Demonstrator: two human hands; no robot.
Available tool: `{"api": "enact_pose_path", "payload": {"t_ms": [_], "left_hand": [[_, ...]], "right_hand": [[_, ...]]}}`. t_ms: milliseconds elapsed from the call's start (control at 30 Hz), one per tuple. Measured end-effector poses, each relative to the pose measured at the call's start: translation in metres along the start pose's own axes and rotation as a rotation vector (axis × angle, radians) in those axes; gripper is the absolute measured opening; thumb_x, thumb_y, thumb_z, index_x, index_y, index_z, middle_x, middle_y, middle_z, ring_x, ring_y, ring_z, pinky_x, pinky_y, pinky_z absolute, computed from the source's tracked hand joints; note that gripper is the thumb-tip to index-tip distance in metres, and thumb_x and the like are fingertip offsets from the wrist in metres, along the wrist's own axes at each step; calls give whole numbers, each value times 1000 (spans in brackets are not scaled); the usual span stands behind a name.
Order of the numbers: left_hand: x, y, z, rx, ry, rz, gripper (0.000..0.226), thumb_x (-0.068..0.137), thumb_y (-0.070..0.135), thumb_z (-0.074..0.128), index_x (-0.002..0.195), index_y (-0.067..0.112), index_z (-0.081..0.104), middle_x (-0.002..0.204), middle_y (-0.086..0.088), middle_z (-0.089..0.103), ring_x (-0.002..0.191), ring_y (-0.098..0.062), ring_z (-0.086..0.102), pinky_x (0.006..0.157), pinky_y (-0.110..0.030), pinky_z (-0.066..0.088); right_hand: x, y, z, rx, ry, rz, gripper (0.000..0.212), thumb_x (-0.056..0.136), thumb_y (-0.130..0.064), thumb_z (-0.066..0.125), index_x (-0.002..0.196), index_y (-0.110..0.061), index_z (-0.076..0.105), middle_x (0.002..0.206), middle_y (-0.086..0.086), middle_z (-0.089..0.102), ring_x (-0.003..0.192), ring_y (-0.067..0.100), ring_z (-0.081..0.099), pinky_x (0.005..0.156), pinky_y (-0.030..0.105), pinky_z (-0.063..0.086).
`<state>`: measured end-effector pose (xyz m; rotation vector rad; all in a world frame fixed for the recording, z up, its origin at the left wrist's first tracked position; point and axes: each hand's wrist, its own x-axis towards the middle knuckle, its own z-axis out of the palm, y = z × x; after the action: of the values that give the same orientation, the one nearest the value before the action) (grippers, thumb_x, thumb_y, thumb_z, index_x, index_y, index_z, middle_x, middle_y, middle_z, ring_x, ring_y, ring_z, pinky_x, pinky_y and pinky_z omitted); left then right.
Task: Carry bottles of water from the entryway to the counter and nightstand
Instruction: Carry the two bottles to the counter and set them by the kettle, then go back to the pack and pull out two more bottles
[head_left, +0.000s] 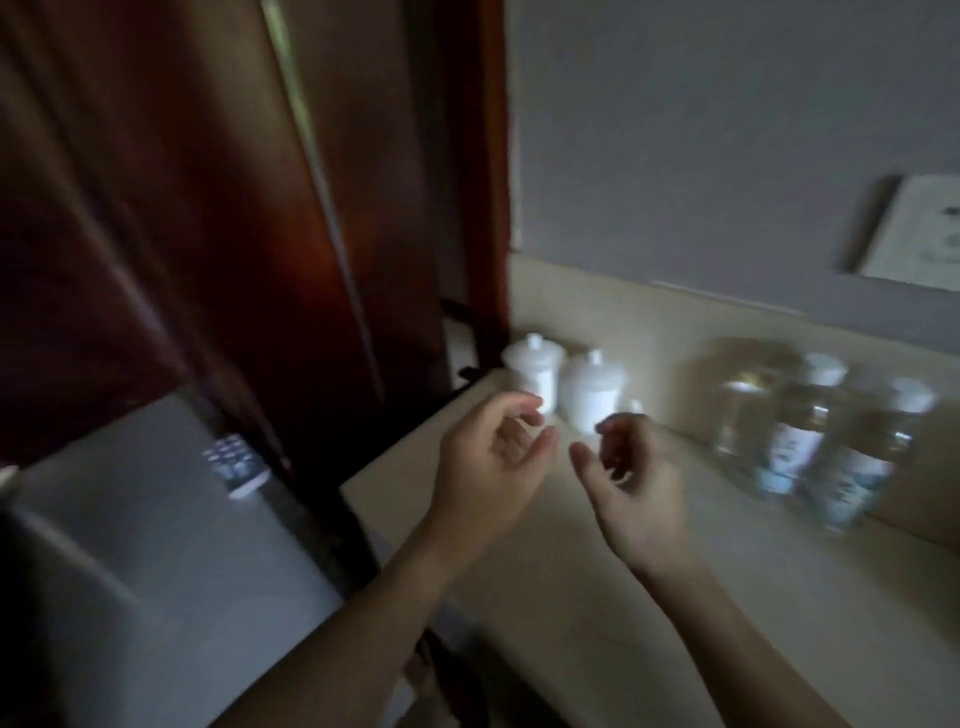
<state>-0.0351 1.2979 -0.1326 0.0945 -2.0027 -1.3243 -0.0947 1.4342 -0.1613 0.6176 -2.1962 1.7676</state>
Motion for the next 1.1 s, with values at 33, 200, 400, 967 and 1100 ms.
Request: {"api": "enact_pose_path", "payload": {"t_ms": [33, 200, 400, 967, 1100], "left_hand": [[-3, 2, -40, 56, 69, -9, 22, 78, 15, 74, 97, 24, 67, 81, 7, 69, 69, -2, 63, 63, -13, 48], [-47, -3, -233, 293, 434, -133, 23, 81, 4, 74, 93, 23, 67, 87, 7, 68, 70, -3, 62, 61, -12, 46], [-105, -12, -395, 409, 706, -282, 21, 81, 9, 75, 92, 25, 67, 93, 8, 69, 73, -2, 62, 65, -11, 48], [-40, -96, -617, 443, 673, -315, 18, 82, 18, 76, 96, 24, 67, 97, 11, 68, 84, -6, 63, 71, -15, 49], [-3, -138, -650, 440, 671, -326, 18, 82, 17, 75, 94, 27, 67, 95, 12, 67, 84, -8, 63, 71, -18, 48]], "right_hand": [[-2, -20, 32, 27, -119, -44, 21, 79, -33, 70, 91, -23, 57, 67, -1, 55, 60, 9, 51, 55, 18, 39], [-41, -106, 187, 151, -579, -142, 30, 76, -43, 70, 99, -30, 55, 75, -8, 60, 69, 7, 59, 63, 23, 46], [-101, -184, 334, 291, -844, -184, 32, 78, -24, 80, 100, -31, 57, 83, -8, 62, 74, 7, 60, 70, 21, 51], [-85, -264, 577, 289, -843, -147, 37, 81, -17, 78, 113, -18, 58, 96, -5, 62, 83, 11, 62, 75, 25, 53], [-60, -259, 639, 277, -847, -126, 36, 82, -18, 77, 113, -18, 58, 96, -4, 62, 83, 16, 63, 73, 24, 52]]}}
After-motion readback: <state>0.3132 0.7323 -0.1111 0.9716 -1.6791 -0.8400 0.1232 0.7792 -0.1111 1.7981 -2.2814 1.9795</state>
